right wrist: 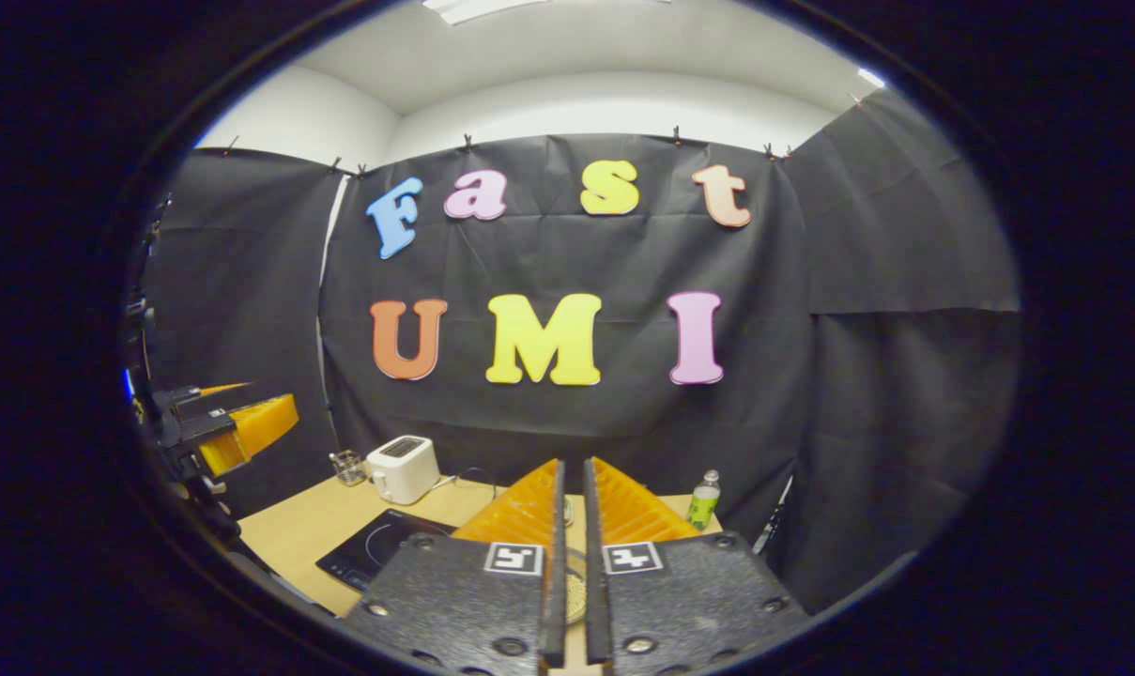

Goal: First push the handle of the pot to place it horizontally, then grasp the pot with both hands and set it on the induction cooktop.

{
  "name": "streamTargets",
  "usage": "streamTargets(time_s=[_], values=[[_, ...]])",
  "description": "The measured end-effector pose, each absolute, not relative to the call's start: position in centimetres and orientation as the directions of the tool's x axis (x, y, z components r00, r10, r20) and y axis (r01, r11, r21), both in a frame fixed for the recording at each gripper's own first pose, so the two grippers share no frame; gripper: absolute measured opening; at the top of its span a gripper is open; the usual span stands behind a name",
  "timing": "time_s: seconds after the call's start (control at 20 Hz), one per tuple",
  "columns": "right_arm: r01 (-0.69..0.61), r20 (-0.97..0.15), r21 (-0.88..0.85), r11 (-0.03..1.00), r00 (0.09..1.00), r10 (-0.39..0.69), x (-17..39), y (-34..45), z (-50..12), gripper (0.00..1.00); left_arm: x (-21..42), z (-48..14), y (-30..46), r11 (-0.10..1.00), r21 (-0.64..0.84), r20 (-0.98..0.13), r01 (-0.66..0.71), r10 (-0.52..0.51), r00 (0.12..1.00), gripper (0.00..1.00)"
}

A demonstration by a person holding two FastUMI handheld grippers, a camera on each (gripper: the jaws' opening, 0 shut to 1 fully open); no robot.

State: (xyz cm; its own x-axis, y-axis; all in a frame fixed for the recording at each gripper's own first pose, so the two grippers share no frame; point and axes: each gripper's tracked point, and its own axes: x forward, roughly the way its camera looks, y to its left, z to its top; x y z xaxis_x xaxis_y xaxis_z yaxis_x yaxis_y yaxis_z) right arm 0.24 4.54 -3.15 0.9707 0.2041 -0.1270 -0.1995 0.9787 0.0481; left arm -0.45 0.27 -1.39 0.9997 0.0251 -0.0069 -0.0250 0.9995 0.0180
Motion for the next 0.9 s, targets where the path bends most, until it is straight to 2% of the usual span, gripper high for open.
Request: streamTargets(time_s=[0.05, 0.1, 0.2, 0.5, 0.6, 0.7, 0.9], values=[[-0.246, -0.147, 0.063, 0.967, 0.956, 0.252, -0.2, 5.9, -3.7, 0.01, -0.6, -1.6, 0.3, 0.999, 0.020, -0.009, -0.027, 0.028, 1.000, 0.96], [-0.265, -0.177, 0.060, 0.962, 0.946, 0.272, 0.2, 6.4, -4.4, 0.04, -0.8, -1.6, 0.4, 0.999, 0.019, -0.009, -0.032, 0.032, 0.999, 0.96], [-0.304, -0.231, 0.046, 0.952, 0.923, 0.306, 0.5, 7.0, -5.8, 0.00, -1.0, -2.0, 0.6, 0.999, 0.015, -0.012, -0.041, 0.041, 0.999, 0.96], [-0.430, -0.355, 0.052, 0.902, 0.836, 0.419, 1.3, 13.4, -11.4, 0.04, -2.5, -3.0, 2.5, 0.995, 0.017, -0.015, -0.094, 0.094, 0.995, 0.96], [-0.462, -0.415, 0.079, 0.883, 0.790, 0.450, 1.2, 15.3, -14.6, 0.01, -2.9, -3.3, 3.0, 0.994, 0.014, -0.018, -0.110, 0.110, 0.994, 0.96], [-0.481, -0.482, 0.115, 0.869, 0.738, 0.473, 1.3, 16.7, -18.1, 0.04, -3.6, -3.7, 3.3, 0.993, 0.012, -0.020, -0.119, 0.119, 0.993, 0.96], [-0.502, -0.588, 0.112, 0.858, 0.663, 0.464, 0.8, 18.5, -24.9, 0.01, -4.6, -4.2, 3.2, 0.992, 0.015, -0.024, -0.127, 0.128, 0.992, 0.96]])
